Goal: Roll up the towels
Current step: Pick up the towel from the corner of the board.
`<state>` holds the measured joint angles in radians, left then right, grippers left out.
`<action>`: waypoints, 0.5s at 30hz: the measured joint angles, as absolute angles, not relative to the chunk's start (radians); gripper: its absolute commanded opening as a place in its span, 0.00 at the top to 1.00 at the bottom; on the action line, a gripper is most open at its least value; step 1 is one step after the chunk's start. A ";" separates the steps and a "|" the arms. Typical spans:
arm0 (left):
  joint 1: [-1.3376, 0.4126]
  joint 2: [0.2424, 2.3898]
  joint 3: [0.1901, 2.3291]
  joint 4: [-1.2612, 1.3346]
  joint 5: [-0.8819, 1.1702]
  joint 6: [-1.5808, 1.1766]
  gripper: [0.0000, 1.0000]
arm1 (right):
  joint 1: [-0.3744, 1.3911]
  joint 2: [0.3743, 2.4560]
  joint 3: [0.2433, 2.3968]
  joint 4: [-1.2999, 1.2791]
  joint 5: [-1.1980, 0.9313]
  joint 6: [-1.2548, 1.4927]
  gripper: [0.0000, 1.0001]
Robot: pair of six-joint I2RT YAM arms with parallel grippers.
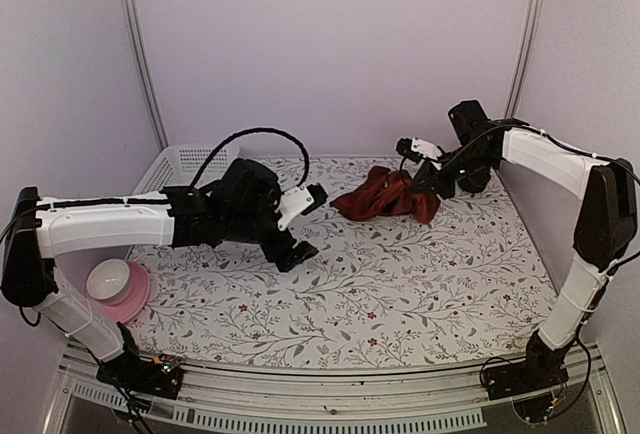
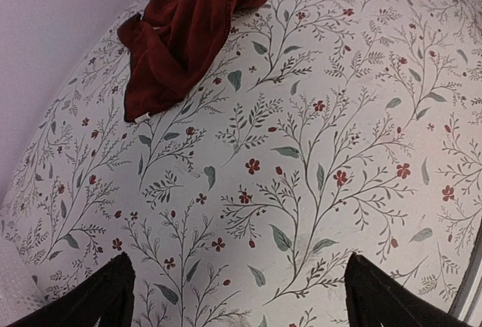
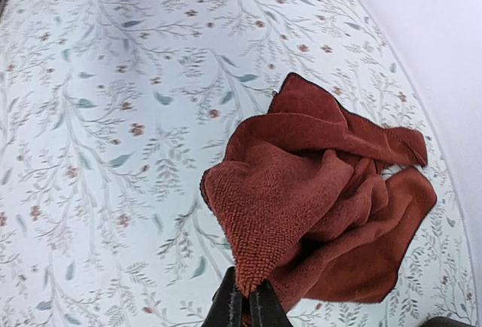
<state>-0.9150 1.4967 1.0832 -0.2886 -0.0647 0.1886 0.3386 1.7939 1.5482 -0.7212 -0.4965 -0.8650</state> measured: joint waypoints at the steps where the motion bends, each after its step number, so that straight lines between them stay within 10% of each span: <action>1: -0.931 1.497 1.083 -0.287 -0.064 0.194 0.03 | 0.340 1.768 1.530 -0.750 -0.528 -0.881 0.97; 15: -1.109 1.749 1.068 -0.117 -0.175 0.290 0.03 | 0.284 1.444 1.181 -0.811 -0.599 -0.937 0.96</action>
<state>-1.1088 1.7493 1.0683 -0.1173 -0.1753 0.2897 0.2840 1.4437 1.1809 -0.8108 -0.5995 -0.9371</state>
